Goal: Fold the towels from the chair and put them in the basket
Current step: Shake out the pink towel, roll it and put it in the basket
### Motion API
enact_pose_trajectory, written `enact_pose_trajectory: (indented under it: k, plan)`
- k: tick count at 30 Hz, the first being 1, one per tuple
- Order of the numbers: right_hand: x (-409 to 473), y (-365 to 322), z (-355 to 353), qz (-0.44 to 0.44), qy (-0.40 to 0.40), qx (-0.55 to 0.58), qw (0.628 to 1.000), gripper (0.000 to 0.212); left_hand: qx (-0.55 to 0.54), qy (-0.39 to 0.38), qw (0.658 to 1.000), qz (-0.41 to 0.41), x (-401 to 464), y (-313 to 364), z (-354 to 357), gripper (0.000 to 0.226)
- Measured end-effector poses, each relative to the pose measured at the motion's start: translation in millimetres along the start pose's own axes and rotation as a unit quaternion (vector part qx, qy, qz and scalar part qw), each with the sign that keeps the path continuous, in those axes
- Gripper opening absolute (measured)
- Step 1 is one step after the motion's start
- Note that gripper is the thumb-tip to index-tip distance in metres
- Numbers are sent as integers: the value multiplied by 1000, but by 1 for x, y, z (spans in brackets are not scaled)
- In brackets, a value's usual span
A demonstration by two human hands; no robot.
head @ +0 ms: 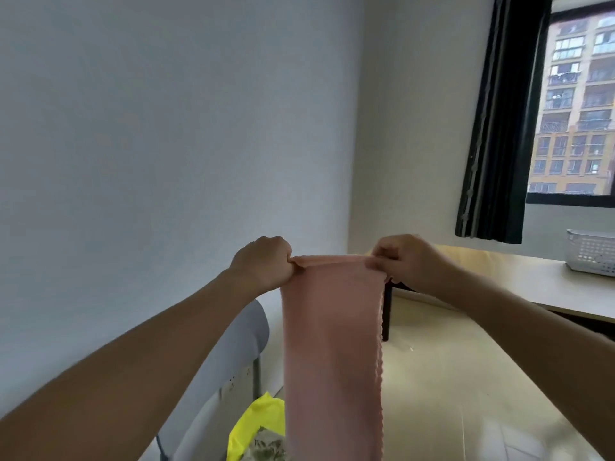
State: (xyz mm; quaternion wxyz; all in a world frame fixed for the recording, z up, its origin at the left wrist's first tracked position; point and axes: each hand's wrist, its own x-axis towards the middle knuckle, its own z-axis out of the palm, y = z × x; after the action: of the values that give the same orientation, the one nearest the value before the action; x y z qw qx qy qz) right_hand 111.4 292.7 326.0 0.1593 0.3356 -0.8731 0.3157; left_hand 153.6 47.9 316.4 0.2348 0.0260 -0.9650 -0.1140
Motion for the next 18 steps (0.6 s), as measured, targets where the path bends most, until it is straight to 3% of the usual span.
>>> enact_pose_trajectory:
  k: [3, 6, 11, 16, 18]
  plan:
    - [9, 9, 18, 13, 91, 131, 987, 12, 84, 95, 991, 53, 3, -1, 18, 39]
    - [4, 14, 32, 39, 126, 187, 974, 11, 129, 112, 979, 109, -1, -7, 19, 42]
    - [-32, 24, 59, 64, 121, 157, 978, 18, 65, 29, 984, 162, -29, -25, 32, 32]
    - [-107, 41, 108, 68, 0, 31, 997, 25, -75, -93, 975, 185, -90, -48, 88, 21]
    - [-142, 53, 134, 82, -47, 12, 995, 27, -111, -178, 965, 159, -121, -55, 120, 31]
